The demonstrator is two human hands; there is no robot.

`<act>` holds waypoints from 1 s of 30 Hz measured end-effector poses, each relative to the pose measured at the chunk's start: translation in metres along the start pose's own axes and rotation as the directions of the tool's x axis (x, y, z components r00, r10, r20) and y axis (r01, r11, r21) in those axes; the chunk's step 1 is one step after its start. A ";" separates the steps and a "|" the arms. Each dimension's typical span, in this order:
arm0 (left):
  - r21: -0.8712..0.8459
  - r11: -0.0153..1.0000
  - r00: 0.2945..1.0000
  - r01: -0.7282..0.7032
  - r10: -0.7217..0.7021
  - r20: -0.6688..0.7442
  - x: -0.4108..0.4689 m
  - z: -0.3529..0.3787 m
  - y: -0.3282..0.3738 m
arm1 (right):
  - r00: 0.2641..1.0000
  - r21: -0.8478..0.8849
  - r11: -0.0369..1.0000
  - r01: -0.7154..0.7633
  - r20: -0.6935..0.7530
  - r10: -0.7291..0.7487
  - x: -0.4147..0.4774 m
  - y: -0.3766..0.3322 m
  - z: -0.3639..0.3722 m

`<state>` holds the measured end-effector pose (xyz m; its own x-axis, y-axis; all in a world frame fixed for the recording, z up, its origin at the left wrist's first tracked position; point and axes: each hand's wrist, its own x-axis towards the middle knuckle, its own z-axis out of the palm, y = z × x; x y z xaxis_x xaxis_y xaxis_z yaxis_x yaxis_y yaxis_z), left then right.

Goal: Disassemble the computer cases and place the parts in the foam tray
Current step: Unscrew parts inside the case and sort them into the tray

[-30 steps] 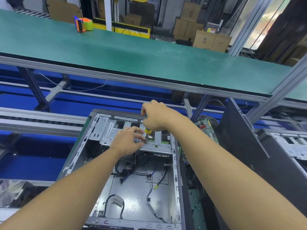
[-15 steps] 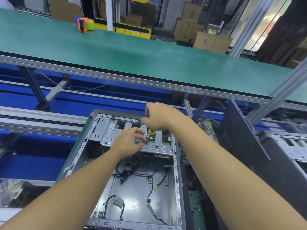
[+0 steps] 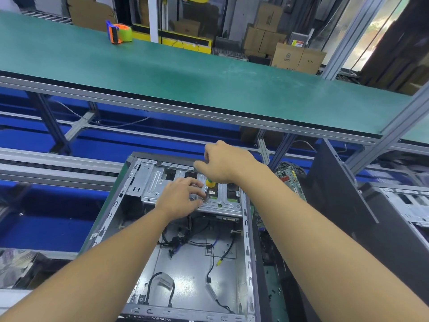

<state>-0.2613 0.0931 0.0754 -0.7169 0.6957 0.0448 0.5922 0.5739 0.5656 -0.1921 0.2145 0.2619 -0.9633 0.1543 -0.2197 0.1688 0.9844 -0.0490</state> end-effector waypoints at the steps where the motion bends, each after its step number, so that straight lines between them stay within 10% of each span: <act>1: -0.006 1.000 1.000 0.003 -0.003 -0.001 0.000 0.000 0.000 | 0.999 -0.032 0.999 -0.025 -0.042 0.023 0.000 -0.001 0.001; 19: -0.029 1.000 1.000 -0.007 0.006 -0.025 -0.003 -0.001 0.004 | 0.989 0.065 0.998 0.011 -0.146 -0.001 0.003 0.005 0.011; 25: -0.195 0.981 0.913 -0.009 -0.072 -0.403 -0.030 0.005 0.017 | 0.971 0.280 0.960 0.030 -0.235 0.039 0.007 0.006 0.011; 30: 0.009 0.995 0.984 0.099 -0.100 0.150 -0.051 0.009 0.027 | 0.991 0.277 0.961 -0.028 -0.116 0.062 0.011 0.003 0.008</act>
<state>-0.2053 0.0768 0.0813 -0.7091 0.6919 -0.1355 0.5213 0.6439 0.5601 -0.2009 0.2186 0.2517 -0.9686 0.2239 -0.1081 0.2469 0.9180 -0.3104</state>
